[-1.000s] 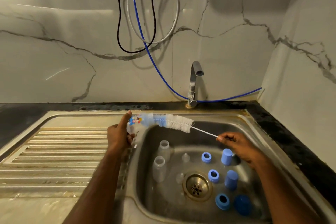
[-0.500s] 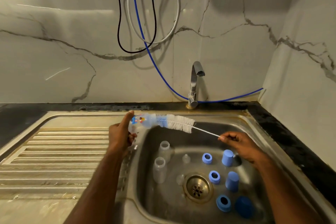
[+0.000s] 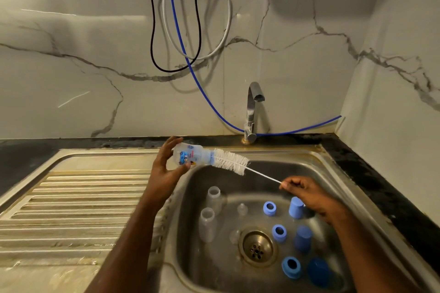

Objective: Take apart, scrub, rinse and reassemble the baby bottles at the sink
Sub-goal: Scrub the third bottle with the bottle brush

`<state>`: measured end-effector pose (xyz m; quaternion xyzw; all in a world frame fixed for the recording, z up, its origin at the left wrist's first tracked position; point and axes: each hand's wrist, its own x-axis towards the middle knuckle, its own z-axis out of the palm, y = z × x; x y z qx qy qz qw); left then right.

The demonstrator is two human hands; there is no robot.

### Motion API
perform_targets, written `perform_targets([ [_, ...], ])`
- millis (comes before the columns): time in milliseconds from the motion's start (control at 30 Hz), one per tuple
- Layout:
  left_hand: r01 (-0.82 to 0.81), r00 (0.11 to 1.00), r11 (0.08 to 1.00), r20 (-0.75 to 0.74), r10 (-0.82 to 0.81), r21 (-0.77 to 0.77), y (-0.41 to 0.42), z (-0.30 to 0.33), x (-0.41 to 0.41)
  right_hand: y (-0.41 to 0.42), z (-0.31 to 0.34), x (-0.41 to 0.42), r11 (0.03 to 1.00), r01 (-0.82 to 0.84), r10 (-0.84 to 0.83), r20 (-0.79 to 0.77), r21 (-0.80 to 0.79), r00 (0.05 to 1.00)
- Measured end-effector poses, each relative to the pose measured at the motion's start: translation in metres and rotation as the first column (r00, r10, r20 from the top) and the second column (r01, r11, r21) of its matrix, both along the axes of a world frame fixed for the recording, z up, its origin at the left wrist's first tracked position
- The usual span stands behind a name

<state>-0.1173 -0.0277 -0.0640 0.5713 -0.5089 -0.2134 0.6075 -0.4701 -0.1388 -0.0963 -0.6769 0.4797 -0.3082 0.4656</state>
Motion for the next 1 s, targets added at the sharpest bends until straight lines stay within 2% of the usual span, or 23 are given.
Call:
perform_targets([
  [67, 0.002, 0.997, 1.000, 0.078, -0.001, -0.017, 0.000, 0.000, 0.002, 0.000, -0.001, -0.002, 1.000, -0.005, 0.005, 0.001, 0.012, 1.000],
  [167, -0.015, 0.995, 1.000, 0.098, 0.014, 0.005, 0.002, 0.002, 0.004, 0.002, 0.002, -0.001, 1.000, -0.012, 0.012, 0.004, 0.011, 1.000],
  [233, -0.026, 1.000, 0.999, 0.000, 0.026, 0.040, 0.006, 0.006, 0.004, 0.001, 0.004, -0.006, 1.000, 0.028, -0.028, 0.058, -0.012, 0.998],
  [367, -0.173, 0.971, 0.980, -0.150, 0.187, 0.102, 0.011, 0.014, 0.013, 0.000, 0.007, -0.017, 0.998, 0.041, -0.036, 0.097, -0.045, 0.995],
  [533, -0.138, 0.974, 0.970, -0.151, 0.171, 0.202, 0.005, 0.008, -0.002, 0.001, 0.001, 0.006, 0.993, -0.056, 0.060, 0.031, -0.101, 0.998],
  [700, -0.239, 0.925, 0.935, -0.232, 0.302, 0.262, 0.005, 0.017, 0.012, -0.003, 0.005, -0.014, 0.995, 0.080, -0.071, 0.134, -0.061, 0.988],
  [833, -0.110, 0.918, 0.941, -0.331, 0.219, 0.319, 0.002, 0.010, -0.005, 0.002, -0.001, 0.003, 0.999, -0.013, 0.015, 0.052, -0.037, 0.999],
  [1000, -0.158, 0.889, 0.925, -0.359, 0.286, 0.346, 0.004, 0.012, 0.008, -0.004, 0.001, -0.007, 0.999, 0.031, -0.027, 0.105, -0.038, 0.994],
])
